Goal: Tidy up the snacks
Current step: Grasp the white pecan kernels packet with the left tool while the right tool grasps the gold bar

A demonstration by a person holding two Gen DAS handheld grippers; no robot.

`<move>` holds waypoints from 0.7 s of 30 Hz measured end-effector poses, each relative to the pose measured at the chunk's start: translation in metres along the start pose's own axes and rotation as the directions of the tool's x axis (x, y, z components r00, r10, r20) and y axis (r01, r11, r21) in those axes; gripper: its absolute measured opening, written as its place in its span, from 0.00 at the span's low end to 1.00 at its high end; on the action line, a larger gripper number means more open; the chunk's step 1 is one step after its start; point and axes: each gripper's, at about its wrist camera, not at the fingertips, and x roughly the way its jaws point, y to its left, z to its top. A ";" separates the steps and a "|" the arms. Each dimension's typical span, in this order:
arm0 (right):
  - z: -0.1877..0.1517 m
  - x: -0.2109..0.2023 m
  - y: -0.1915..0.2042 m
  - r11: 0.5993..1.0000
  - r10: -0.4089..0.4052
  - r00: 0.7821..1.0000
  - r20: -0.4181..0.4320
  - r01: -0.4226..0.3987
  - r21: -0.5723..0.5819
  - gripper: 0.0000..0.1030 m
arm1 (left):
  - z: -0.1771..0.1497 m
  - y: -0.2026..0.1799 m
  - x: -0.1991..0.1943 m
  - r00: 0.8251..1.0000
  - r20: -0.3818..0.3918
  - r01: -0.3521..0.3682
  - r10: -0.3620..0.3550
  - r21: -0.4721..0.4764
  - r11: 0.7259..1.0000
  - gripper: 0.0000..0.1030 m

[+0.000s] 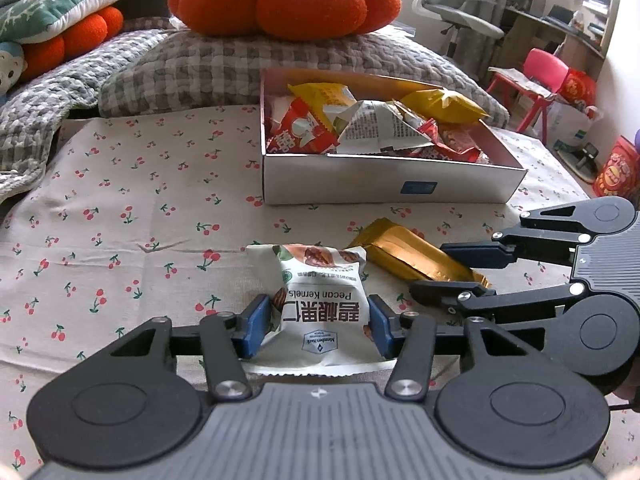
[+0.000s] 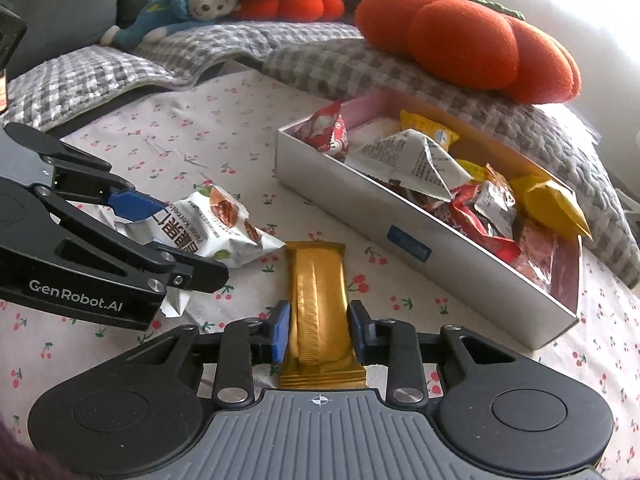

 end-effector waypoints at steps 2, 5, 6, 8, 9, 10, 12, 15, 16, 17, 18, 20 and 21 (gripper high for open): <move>-0.001 -0.002 -0.001 1.000 -0.004 1.000 -0.004 0.004 0.028 0.28 | 0.000 -0.002 -0.001 1.000 0.004 -0.005 0.005 0.009 1.000 0.44; -0.005 -0.007 -0.005 0.997 -0.005 1.000 -0.010 0.006 0.074 0.28 | 0.002 -0.004 -0.003 1.000 0.008 -0.004 0.004 0.016 1.000 0.41; -0.006 -0.008 -0.007 0.996 -0.002 1.000 -0.013 0.003 0.094 0.28 | 0.002 -0.005 -0.003 1.000 0.009 -0.001 0.001 0.017 1.000 0.39; -0.010 -0.013 -0.014 0.989 0.010 1.000 -0.020 -0.007 0.146 0.28 | 0.004 -0.006 -0.004 1.000 0.006 0.011 -0.011 0.017 1.000 0.38; -0.011 -0.015 -0.016 0.986 0.015 1.000 -0.023 -0.011 0.168 0.28 | 0.004 -0.007 -0.004 1.000 0.004 0.014 -0.015 0.015 1.000 0.38; -0.013 -0.017 -0.020 0.981 0.020 0.999 -0.027 -0.014 0.191 0.28 | 0.004 -0.007 -0.004 1.000 0.003 0.019 -0.019 0.012 1.000 0.38; -0.017 -0.022 -0.027 0.973 0.024 0.999 -0.035 -0.015 0.232 0.28 | 0.004 -0.009 -0.004 1.000 0.001 0.024 -0.024 0.011 1.000 0.37; -0.023 -0.030 -0.036 0.963 0.023 0.999 -0.036 -0.012 0.270 0.28 | 0.004 -0.012 -0.005 1.000 0.001 0.028 -0.028 0.015 1.000 0.37; -0.025 -0.032 -0.039 0.960 0.022 0.999 -0.035 -0.011 0.279 0.27 | 0.004 -0.013 -0.006 1.000 0.001 0.029 -0.029 0.016 0.999 0.37; -0.027 -0.035 -0.042 0.957 0.020 0.999 -0.033 -0.010 0.288 0.27 | 0.004 -0.015 -0.006 1.000 0.001 0.031 -0.031 0.017 0.999 0.37; -0.029 -0.038 -0.046 0.954 0.019 0.999 -0.033 -0.008 0.301 0.27 | 0.004 -0.016 -0.006 0.999 0.000 0.034 -0.034 0.017 0.999 0.37; -0.033 -0.043 -0.052 0.948 0.014 0.999 -0.035 -0.002 0.318 0.27 | 0.005 -0.018 -0.007 0.999 -0.001 0.038 -0.038 0.016 0.999 0.37; -0.036 -0.045 -0.055 0.947 0.007 0.999 -0.039 0.006 0.321 0.27 | 0.005 -0.019 -0.007 0.999 0.000 0.041 -0.041 0.015 0.999 0.37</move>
